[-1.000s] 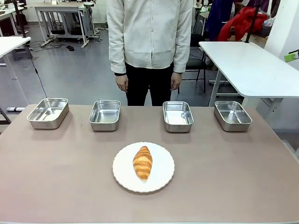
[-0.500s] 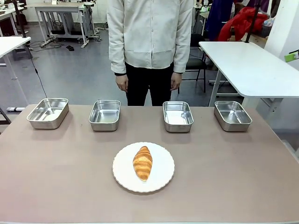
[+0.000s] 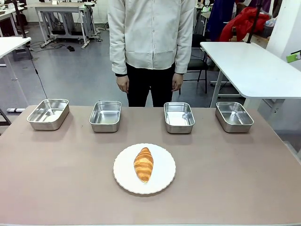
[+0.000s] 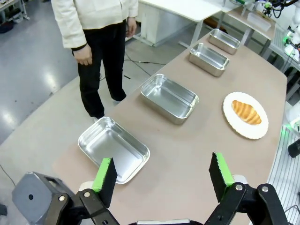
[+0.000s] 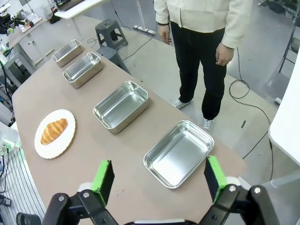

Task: Place the bread in the container.
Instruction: Place the Butter Roll into the Airtight Container indicated by the human.

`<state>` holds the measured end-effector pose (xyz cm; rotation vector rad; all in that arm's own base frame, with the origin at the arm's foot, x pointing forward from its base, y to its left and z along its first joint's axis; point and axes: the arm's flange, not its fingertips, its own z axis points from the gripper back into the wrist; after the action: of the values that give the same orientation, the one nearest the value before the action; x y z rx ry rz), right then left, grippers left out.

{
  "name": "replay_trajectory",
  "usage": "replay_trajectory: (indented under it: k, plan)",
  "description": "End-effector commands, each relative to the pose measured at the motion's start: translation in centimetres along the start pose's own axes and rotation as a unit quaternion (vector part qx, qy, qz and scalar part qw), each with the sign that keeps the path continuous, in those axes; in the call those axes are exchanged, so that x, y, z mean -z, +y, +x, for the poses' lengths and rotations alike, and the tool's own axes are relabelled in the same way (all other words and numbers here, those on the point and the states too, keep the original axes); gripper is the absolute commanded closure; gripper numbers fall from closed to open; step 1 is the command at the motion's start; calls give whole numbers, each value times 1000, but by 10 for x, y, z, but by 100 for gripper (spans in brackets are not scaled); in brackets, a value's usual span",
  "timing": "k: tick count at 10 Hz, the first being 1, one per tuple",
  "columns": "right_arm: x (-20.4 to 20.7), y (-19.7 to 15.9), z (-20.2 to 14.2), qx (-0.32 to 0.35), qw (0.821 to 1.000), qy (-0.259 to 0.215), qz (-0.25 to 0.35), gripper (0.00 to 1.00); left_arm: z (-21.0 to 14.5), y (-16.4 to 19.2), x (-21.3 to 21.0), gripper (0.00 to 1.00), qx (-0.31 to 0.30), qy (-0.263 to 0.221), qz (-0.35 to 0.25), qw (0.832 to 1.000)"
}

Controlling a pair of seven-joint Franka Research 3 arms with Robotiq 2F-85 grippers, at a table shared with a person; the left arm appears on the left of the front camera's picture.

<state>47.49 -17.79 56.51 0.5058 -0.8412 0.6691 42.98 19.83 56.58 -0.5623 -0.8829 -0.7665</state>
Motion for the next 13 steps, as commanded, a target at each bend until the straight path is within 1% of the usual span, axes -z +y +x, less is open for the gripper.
replay_trajectory:
  k: [1,13]
  plan:
    - [0,0,0,-1,1000,0,2,0,-1,-1,-3,0,6,-8,-3,1000]
    - [0,0,0,-1,1000,0,2,0,-1,-1,-3,0,6,-8,-3,1000]
